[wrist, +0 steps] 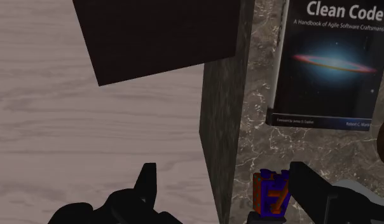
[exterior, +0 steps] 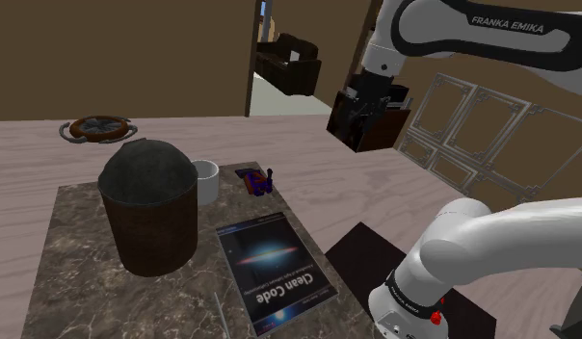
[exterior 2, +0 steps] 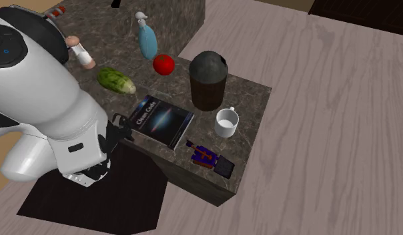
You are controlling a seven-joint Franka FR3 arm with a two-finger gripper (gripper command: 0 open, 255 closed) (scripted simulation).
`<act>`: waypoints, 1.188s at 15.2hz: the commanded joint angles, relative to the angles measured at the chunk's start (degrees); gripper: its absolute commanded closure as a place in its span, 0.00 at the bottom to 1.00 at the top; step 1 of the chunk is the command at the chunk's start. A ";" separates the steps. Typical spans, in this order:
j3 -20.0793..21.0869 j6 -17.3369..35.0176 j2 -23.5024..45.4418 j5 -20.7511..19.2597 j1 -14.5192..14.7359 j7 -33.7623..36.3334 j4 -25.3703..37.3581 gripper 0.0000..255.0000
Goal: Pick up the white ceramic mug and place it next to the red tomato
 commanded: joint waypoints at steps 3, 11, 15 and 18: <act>1.63 2.57 2.94 1.14 0.59 2.18 0.18 0.00; 7.68 11.99 16.82 4.17 2.46 10.53 4.04 0.00; 10.35 15.84 24.70 4.52 3.13 14.65 7.81 0.00; 12.15 18.19 30.89 4.19 3.58 17.79 11.42 0.00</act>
